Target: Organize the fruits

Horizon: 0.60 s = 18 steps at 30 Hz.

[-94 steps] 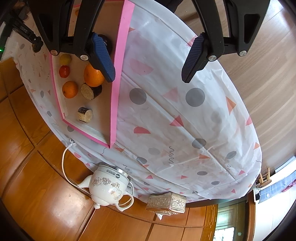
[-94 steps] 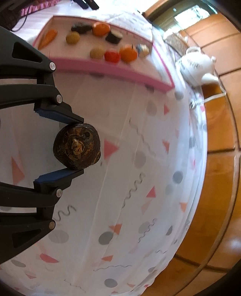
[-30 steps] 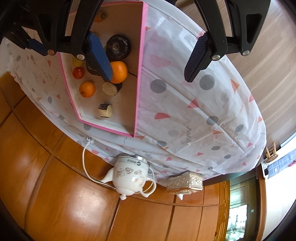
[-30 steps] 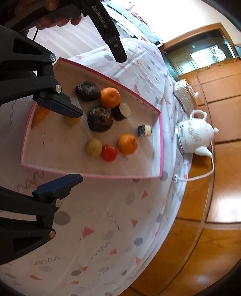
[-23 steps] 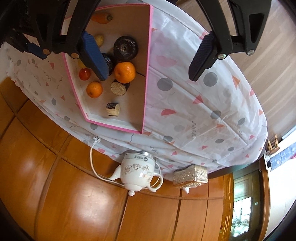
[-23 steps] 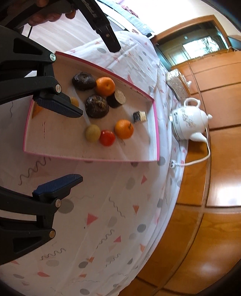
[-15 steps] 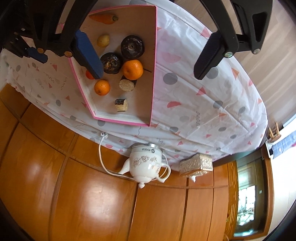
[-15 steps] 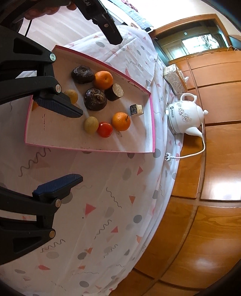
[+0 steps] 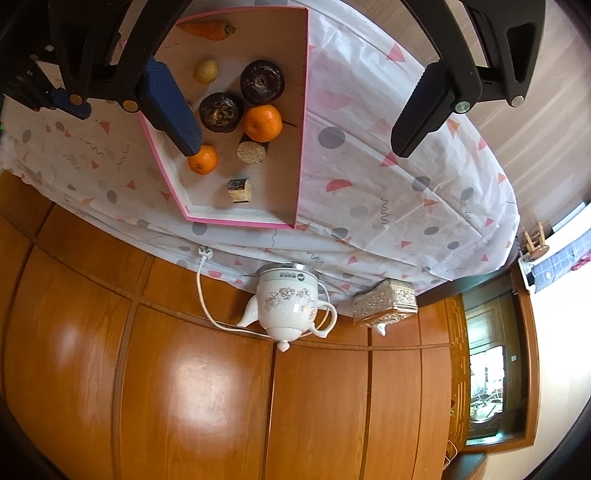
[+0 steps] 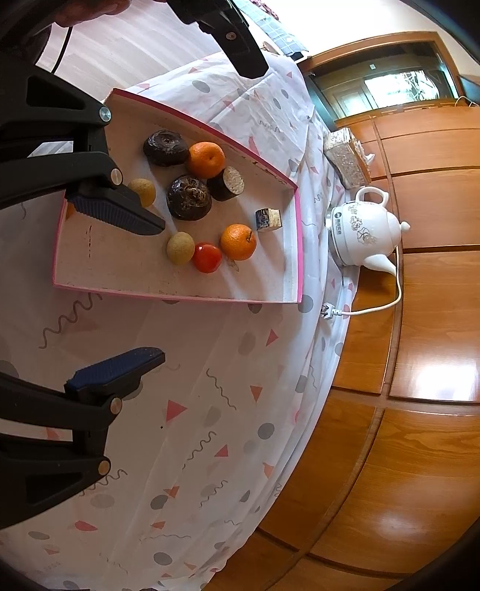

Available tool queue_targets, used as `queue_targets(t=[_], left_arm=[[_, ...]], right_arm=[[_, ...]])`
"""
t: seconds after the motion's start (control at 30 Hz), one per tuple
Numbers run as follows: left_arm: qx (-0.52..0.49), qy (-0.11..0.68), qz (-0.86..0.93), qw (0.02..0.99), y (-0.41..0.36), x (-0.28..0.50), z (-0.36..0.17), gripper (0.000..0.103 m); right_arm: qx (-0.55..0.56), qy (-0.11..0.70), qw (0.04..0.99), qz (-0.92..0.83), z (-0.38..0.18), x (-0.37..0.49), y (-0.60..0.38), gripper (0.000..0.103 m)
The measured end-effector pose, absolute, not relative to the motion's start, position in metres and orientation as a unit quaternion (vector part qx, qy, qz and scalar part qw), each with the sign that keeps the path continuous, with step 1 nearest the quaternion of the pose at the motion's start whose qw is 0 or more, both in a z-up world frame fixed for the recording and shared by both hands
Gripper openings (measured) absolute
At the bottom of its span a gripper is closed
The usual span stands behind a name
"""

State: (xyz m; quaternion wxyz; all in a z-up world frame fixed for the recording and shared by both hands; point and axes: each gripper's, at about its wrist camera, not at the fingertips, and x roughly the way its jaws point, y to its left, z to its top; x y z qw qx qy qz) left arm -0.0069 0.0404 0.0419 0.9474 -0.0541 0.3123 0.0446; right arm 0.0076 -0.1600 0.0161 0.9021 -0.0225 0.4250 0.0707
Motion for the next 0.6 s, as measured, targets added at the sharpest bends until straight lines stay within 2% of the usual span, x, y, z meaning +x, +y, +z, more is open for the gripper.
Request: queue_targets(t=[0.6], left_arm=[[-0.083, 0.306, 0.052, 0.947, 0.0469, -0.0075, 0.0401, 0.103]], right_arm=[[-0.026, 0.422, 0.903, 0.073, 0.0163, 0.0078, -0.1574, 0.064]])
